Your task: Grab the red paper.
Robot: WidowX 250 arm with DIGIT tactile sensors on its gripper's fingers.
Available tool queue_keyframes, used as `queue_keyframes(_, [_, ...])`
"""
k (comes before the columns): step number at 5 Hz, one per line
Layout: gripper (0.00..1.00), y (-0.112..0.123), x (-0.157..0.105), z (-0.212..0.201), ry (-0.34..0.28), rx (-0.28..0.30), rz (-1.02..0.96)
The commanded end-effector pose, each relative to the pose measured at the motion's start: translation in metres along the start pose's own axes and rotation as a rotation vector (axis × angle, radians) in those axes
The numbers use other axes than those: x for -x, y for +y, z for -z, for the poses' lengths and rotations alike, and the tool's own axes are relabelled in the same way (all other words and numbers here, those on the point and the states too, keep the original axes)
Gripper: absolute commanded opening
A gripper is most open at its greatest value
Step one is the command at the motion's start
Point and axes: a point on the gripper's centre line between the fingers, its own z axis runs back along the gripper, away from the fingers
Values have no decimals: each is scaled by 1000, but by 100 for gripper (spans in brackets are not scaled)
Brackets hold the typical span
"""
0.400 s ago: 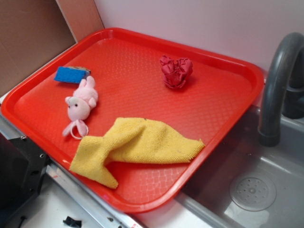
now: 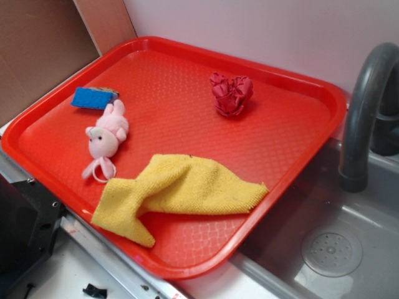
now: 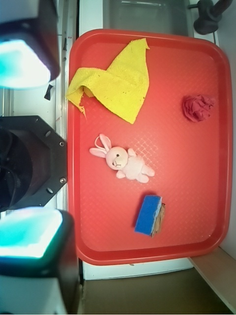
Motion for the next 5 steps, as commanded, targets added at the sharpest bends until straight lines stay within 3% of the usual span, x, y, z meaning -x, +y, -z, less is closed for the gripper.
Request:
queue_keyframes(1, [100,-17,-53,29,-123,-20,-231])
queue_keyframes(3, [100,-28,-123,72,-240,63,-485])
queue_keyframes(5, [100,-48,-170,130,-265,17,-486])
